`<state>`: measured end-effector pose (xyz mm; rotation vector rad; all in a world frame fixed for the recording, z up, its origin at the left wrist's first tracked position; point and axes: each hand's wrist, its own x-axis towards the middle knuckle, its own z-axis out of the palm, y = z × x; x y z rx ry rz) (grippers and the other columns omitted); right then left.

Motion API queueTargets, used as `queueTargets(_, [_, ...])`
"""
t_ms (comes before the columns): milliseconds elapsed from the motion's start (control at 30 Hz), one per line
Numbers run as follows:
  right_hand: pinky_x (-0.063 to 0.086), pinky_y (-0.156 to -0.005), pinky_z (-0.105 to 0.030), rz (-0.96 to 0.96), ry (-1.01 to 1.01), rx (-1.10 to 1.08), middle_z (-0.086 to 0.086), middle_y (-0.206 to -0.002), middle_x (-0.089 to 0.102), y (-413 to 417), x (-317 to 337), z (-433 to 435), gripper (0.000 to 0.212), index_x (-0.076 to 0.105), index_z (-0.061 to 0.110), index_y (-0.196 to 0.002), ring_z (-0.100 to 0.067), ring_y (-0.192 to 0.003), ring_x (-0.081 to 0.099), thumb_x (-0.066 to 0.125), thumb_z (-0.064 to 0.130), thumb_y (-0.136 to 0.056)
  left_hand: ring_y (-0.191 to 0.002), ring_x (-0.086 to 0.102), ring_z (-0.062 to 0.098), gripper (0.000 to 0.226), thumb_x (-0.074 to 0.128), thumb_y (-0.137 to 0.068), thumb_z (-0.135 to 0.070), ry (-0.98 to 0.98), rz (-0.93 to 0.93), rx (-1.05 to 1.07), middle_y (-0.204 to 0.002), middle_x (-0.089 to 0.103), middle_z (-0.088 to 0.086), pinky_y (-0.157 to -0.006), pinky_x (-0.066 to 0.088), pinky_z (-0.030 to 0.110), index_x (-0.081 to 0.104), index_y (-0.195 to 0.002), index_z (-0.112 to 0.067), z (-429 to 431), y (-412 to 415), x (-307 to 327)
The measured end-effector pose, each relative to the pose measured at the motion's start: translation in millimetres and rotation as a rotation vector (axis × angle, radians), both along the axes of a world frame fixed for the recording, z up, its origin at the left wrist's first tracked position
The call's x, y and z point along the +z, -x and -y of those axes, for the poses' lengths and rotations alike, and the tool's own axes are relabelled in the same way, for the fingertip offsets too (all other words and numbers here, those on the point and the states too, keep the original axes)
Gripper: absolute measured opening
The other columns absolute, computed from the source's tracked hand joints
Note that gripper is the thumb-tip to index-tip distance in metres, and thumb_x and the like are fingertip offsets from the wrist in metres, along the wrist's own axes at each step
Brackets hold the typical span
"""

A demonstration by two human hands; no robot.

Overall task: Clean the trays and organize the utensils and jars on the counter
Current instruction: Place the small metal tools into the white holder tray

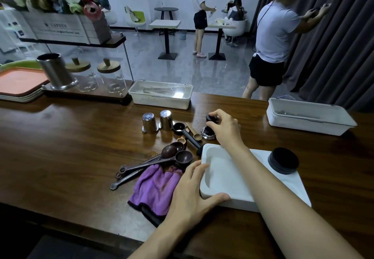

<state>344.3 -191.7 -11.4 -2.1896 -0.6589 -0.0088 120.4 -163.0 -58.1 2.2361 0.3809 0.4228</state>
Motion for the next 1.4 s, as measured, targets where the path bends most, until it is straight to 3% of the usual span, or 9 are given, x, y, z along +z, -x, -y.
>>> queueTargets(167, [0.055, -0.083, -0.039, -0.001, -0.043, 0.003, 0.007, -0.102, 0.072, 0.0, -3.3, 0.7, 0.013, 0.068, 0.031, -0.101, -0.022, -0.096, 0.065, 0.072, 0.031, -0.088, -0.136, 0.033, -0.008, 0.09, 0.062, -0.069, -0.09, 0.003, 0.003, 0.0, -0.151, 0.027, -0.035, -0.113, 0.039, 0.028, 0.044, -0.143, -0.042, 0.1, 0.3, -1.3])
queueTargets(533, [0.058, -0.089, -0.039, 0.009, -0.364, 0.006, 0.021, -0.094, 0.073, 15.2, 29.3, 55.3, 0.02, 0.072, 0.031, -0.099, 0.001, -0.096, 0.068, 0.074, 0.017, -0.084, -0.136, 0.036, -0.004, 0.088, 0.06, -0.07, -0.09, 0.002, 0.028, 0.005, -0.152, 0.033, -0.03, -0.113, 0.038, 0.028, 0.047, -0.141, -0.04, -0.7, 0.1, -5.5])
queueTargets(667, [0.057, -0.094, -0.038, 0.002, -0.447, 0.016, 0.016, -0.097, 0.075, 41.7, 39.7, 100.4, 0.026, 0.074, 0.028, -0.102, -0.002, -0.098, 0.07, 0.075, 0.011, -0.084, -0.132, 0.038, -0.003, 0.089, 0.059, -0.07, -0.091, 0.007, 0.026, 0.004, -0.151, 0.035, -0.028, -0.11, 0.038, 0.027, 0.048, -0.141, -0.038, -0.8, 0.8, -5.2])
queueTargets(800, [0.057, -0.091, -0.029, 0.014, -0.411, -0.005, 0.019, -0.097, 0.074, 65.6, 42.6, 154.1, 0.028, 0.074, 0.032, -0.105, 0.001, -0.096, 0.07, 0.078, 0.014, -0.084, -0.13, 0.04, -0.002, 0.092, 0.056, -0.069, -0.093, 0.0, 0.038, 0.018, -0.151, 0.04, -0.023, -0.108, 0.039, 0.027, 0.05, -0.141, -0.036, 0.0, 1.5, -6.3])
queueTargets(1067, [0.055, -0.089, -0.018, 0.049, -0.342, -0.053, 0.024, -0.101, 0.07, 85.1, 31.8, 221.6, 0.031, 0.075, 0.022, -0.112, 0.008, -0.096, 0.068, 0.08, 0.013, -0.084, -0.128, 0.046, 0.003, 0.086, 0.062, -0.071, -0.084, -0.024, 0.052, 0.047, -0.146, 0.047, -0.018, -0.106, 0.041, 0.029, 0.051, -0.14, -0.033, 2.4, 0.2, -9.3])
queueTargets(1400, [0.057, -0.081, -0.016, 0.152, -0.254, -0.036, 0.011, -0.102, 0.074, 94.2, 24.1, 243.8, 0.03, 0.074, 0.023, -0.117, 0.008, -0.093, 0.067, 0.077, 0.018, -0.088, -0.126, 0.046, 0.004, 0.083, 0.062, -0.072, -0.082, -0.02, 0.052, 0.069, -0.142, 0.047, -0.022, -0.102, 0.043, 0.031, 0.049, -0.141, -0.038, 6.3, 2.5, -7.9])
